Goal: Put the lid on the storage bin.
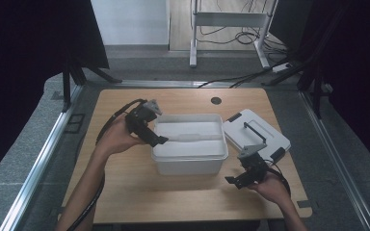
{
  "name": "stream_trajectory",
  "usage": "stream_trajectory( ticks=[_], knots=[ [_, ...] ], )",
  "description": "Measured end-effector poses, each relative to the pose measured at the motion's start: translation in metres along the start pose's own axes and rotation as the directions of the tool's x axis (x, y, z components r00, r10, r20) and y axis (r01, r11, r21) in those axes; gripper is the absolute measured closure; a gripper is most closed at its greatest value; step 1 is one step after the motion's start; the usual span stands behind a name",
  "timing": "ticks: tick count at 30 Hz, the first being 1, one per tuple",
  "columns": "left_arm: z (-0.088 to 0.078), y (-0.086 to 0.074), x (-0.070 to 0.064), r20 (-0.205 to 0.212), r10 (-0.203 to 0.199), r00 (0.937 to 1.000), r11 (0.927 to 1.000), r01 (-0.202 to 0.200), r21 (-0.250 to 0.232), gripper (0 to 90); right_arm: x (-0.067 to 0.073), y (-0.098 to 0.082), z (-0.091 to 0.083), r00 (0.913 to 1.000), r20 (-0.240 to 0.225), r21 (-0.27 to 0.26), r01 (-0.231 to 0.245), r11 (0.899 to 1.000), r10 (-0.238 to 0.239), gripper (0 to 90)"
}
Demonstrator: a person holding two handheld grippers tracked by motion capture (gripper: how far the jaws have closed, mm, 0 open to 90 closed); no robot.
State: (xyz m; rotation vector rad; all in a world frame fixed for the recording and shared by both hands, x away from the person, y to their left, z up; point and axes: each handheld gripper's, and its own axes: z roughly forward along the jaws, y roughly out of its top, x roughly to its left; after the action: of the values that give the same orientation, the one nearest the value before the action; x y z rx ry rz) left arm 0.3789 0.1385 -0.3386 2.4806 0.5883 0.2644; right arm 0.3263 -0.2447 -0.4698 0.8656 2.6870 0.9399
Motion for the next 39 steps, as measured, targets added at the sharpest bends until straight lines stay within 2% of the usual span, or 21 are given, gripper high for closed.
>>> stream_trajectory(
  ticks=[2,8,12,16,21,24,26,27,30,33,34,36,37,39],
  knots=[
    [-0.006,-0.012,-0.002,-0.015,-0.015,0.9998,0.9998,0.015,-0.012,2.2,-0.005,0.005,-0.005,1.0000,-0.005,0.028,0.007,1.000,-0.006,1.4],
    [-0.013,-0.055,-0.013,-0.034,-0.084,0.9959,0.9951,0.082,-0.056,0.6,-0.024,0.020,-0.018,0.9999,0.014,0.028,-0.010,1.000,0.010,4.7],
    [-0.005,-0.085,-0.024,-0.039,-0.125,0.9914,0.9889,0.122,-0.086,0.0,-0.036,0.033,-0.025,0.9992,0.031,0.042,-0.025,0.999,0.023,5.4],
    [0.014,-0.116,-0.035,-0.058,-0.152,0.9867,0.9842,0.146,-0.100,0.0,-0.049,0.048,-0.032,0.9978,0.060,0.052,-0.031,0.998,0.027,5.8],
    [0.039,-0.146,-0.046,-0.066,-0.202,0.9771,0.9691,0.190,-0.157,0.0,-0.069,0.069,-0.039,0.9934,0.110,0.087,-0.042,0.995,0.032,6.1],
    [0.050,-0.157,-0.053,-0.073,-0.235,0.9692,0.9566,0.218,-0.194,0.0,-0.086,0.078,-0.039,0.9892,0.140,0.124,-0.061,0.990,0.043,6.1],
    [0.056,-0.163,-0.059,-0.073,-0.251,0.9653,0.9511,0.232,-0.204,0.0,-0.097,0.082,-0.036,0.9852,0.162,0.143,-0.078,0.987,0.054,6.4],
    [0.061,-0.165,-0.062,-0.083,-0.258,0.9625,0.9492,0.237,-0.207,0.0,-0.103,0.083,-0.035,0.9836,0.170,0.157,-0.088,0.984,0.061,6.6],
    [0.072,-0.169,-0.068,-0.092,-0.267,0.9594,0.9489,0.244,-0.200,0.0,-0.119,0.086,-0.029,0.9756,0.199,0.204,-0.134,0.970,0.093,9.1],
    [0.082,-0.171,-0.073,-0.106,-0.252,0.9620,0.9604,0.235,-0.150,0.0,-0.134,0.085,-0.022,0.9679,0.232,0.255,-0.157,0.954,0.097,14.9],
    [0.084,-0.171,-0.074,-0.106,-0.257,0.9606,0.9594,0.240,-0.148,0.0,-0.138,0.084,-0.019,0.9643,0.244,0.268,-0.169,0.948,0.103,19.4],
    [0.088,-0.172,-0.075,-0.080,-0.268,0.9600,0.9552,0.254,-0.151,0.0,-0.146,0.082,-0.013,0.9604,0.259,0.297,-0.180,0.938,0.103,28.9],
    [0.089,-0.173,-0.075,-0.075,-0.267,0.9607,0.9555,0.254,-0.150,0.0,-0.149,0.081,-0.010,0.9616,0.258,0.314,-0.174,0.933,0.093,33.3],
    [0.093,-0.174,-0.076,-0.065,-0.269,0.9611,0.9562,0.258,-0.139,0.0,-0.153,0.078,-0.002,0.9634,0.257,0.365,-0.169,0.915,0.075,44.7]
  ],
)
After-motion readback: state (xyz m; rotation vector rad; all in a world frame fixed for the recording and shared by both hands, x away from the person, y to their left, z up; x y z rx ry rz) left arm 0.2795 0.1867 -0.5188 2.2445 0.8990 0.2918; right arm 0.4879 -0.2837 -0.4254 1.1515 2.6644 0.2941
